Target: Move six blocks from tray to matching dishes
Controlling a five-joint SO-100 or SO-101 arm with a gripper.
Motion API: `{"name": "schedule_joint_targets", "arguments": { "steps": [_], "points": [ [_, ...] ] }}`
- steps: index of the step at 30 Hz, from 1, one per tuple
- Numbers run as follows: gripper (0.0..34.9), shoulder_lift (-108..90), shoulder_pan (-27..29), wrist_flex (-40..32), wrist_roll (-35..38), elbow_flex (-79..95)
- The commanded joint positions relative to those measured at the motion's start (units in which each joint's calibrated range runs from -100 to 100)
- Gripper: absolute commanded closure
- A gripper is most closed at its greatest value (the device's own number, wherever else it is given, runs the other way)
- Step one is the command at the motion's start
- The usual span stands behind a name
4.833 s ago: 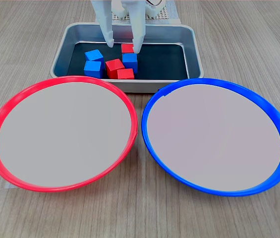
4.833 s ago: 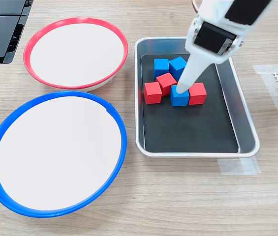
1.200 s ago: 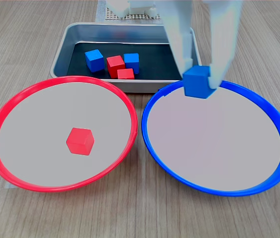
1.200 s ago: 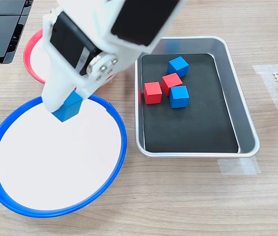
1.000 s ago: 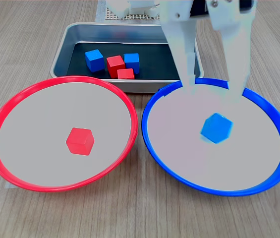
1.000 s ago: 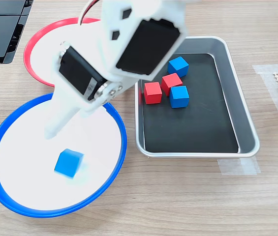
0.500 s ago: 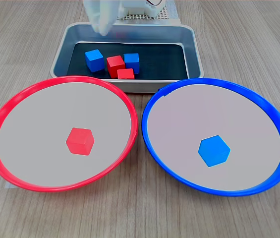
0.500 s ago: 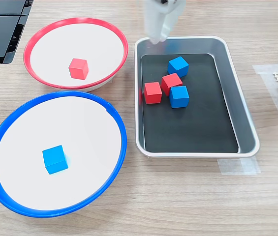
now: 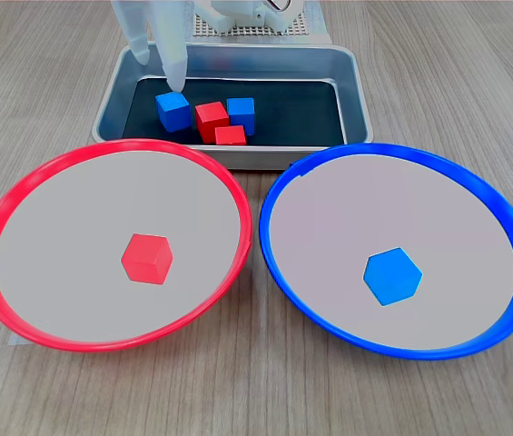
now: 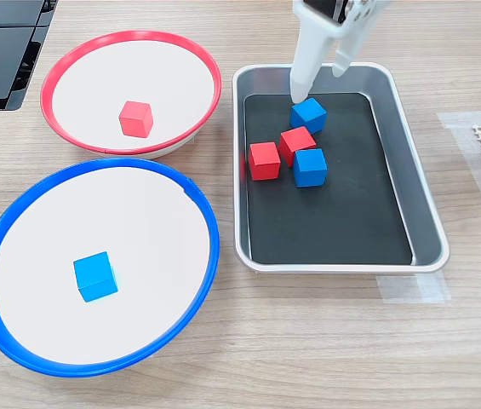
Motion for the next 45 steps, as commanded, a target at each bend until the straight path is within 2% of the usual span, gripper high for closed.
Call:
{"name": "schedule_joint_targets", "arguments": {
  "steps": [1,7,13,14,18,22,26,29,31,32,33,37,45],
  "points": [
    [15.9,-0.73,0.82,-5.31,0.29,2.53],
    [17.2,1.06,1.01,-11.91,0.54,6.17],
    [19.4,3.45,-0.59,-12.9,0.68,6.81],
    [21.6,3.53,-0.87,-12.9,0.68,6.9],
    [34.6,3.53,-2.19,-13.15,0.44,7.17],
    [34.7,2.85,-3.69,-9.93,0.78,4.17],
    [34.7,2.43,-7.36,0.47,0.73,-9.03],
    [34.4,2.6,-9.15,5.01,2.15,-15.22],
    [30.5,2.17,-8.59,6.74,5.03,-15.59],
    [27.4,1.83,-7.27,7.4,6.94,-14.59],
    [24.1,1.23,-5.48,7.24,10.01,-11.86],
    [20.8,-0.56,-3.32,1.29,14.21,-2.39],
    [20.3,-2.01,-3.04,-9.27,16.31,9.9]
  ]
}}
